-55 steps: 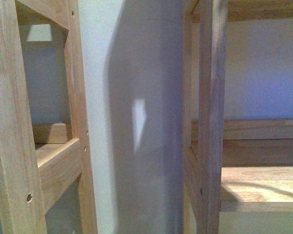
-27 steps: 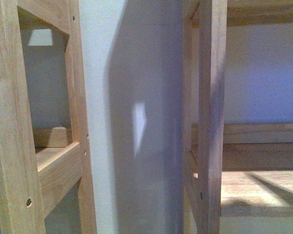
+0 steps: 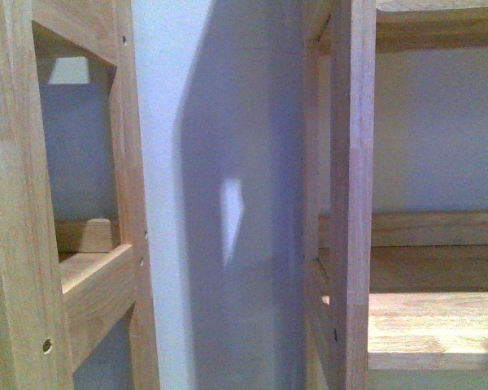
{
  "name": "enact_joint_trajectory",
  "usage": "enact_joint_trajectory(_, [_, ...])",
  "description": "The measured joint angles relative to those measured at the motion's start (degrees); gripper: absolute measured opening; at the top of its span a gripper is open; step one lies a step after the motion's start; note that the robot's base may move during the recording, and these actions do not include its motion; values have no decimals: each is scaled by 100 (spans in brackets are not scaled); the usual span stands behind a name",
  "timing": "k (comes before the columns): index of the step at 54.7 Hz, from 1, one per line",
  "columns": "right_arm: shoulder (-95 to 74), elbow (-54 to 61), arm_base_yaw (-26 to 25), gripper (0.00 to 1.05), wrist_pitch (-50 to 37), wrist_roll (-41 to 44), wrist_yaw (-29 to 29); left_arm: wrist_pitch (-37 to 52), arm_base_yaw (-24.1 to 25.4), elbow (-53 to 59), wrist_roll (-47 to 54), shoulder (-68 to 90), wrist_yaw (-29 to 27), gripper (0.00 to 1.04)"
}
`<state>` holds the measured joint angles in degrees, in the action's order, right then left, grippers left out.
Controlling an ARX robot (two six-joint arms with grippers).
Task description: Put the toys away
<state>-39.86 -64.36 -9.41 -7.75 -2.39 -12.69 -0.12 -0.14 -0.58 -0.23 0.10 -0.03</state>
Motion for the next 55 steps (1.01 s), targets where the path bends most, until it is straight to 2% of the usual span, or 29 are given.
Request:
enact_joint_trajectory(9, [367,885,-514,103,103,-409,503,0,0,0,0,0,0,99])
enact_joint_trajectory(20, [1025,1930,-249,103,184,-739,1029,0,0,0,0,0,0,99])
enact_joint_trajectory(34, [1703,3067,356,103,258,-863,763,0,0,0,0,0,0,99])
enact_joint_trajectory(45, [2076,3755,422,103,470,-922,763,0,0,0,0,0,0,99])
enact_joint_trajectory(55, [2114,3807,422,103,487,-964,756,0,0,0,0,0,0,99])
